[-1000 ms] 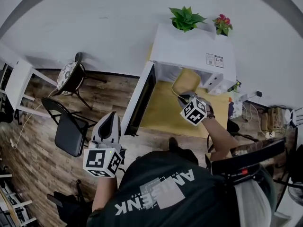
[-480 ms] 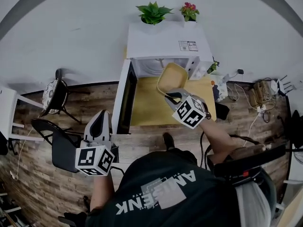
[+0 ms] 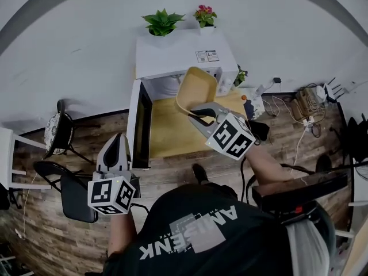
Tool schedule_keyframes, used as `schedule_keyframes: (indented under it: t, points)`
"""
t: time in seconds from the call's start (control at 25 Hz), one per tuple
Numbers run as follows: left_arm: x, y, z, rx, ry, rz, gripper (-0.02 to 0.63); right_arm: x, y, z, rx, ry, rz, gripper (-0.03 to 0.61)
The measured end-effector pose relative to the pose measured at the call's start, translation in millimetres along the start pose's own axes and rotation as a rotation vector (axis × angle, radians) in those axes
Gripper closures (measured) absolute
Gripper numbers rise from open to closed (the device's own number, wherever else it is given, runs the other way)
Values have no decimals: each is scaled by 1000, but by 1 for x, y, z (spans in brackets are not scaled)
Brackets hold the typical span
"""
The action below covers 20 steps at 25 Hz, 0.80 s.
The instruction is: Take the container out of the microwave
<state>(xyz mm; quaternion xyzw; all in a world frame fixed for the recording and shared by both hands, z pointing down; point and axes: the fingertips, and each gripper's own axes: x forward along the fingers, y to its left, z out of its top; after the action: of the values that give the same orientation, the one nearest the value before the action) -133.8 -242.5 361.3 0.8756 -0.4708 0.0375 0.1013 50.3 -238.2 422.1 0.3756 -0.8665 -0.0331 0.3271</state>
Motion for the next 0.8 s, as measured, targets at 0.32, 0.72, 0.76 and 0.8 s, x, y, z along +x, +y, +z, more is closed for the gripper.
schedule_keyframes:
  t: [0.32,0.72,0.76,0.8]
  points:
    - [7,5,9,40,-3,30,612,-23,-8,21,0,-42,21,551]
    - [13,-3,18,80,-26,33,612,-32,-12,23,-32,-41,16,552]
    - [13,-4,18,79,-25,31,612,-32,-12,23,-34,-40,16,552]
    - [14,-4,17,77,-25,29,612,-33,-13,22,-34,-40,16,552]
